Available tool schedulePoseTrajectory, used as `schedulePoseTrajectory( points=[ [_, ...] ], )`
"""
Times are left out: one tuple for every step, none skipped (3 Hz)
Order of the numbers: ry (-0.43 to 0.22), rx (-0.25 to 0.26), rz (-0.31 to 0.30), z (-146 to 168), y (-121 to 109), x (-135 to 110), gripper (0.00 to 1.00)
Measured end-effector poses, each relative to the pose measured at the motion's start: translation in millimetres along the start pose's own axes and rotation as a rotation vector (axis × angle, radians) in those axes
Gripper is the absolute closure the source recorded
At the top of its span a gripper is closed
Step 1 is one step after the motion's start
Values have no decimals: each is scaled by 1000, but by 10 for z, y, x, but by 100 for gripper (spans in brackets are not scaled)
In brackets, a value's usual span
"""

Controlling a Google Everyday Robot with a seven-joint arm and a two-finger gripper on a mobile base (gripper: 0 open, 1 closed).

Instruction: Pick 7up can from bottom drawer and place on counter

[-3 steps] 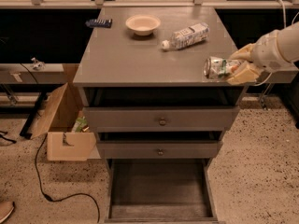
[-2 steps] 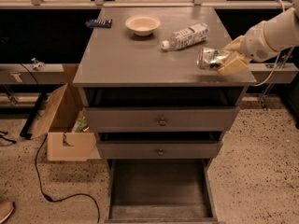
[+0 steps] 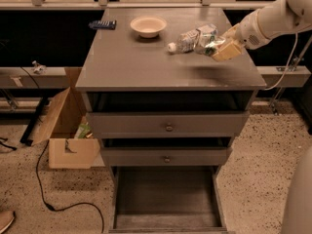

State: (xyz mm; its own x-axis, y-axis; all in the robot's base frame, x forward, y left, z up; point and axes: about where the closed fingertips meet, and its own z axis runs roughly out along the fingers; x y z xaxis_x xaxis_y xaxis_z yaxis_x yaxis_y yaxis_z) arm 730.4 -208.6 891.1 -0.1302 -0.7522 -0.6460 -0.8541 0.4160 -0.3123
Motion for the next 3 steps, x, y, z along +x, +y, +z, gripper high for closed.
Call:
schedulePoseTrajectory(
  points=[
    [-18,-2,19,140,-66,-93,74],
    [-36,-12,51,330,-140,-137,43],
    [-46,-17,67,429,-178,-144,19]
  ],
)
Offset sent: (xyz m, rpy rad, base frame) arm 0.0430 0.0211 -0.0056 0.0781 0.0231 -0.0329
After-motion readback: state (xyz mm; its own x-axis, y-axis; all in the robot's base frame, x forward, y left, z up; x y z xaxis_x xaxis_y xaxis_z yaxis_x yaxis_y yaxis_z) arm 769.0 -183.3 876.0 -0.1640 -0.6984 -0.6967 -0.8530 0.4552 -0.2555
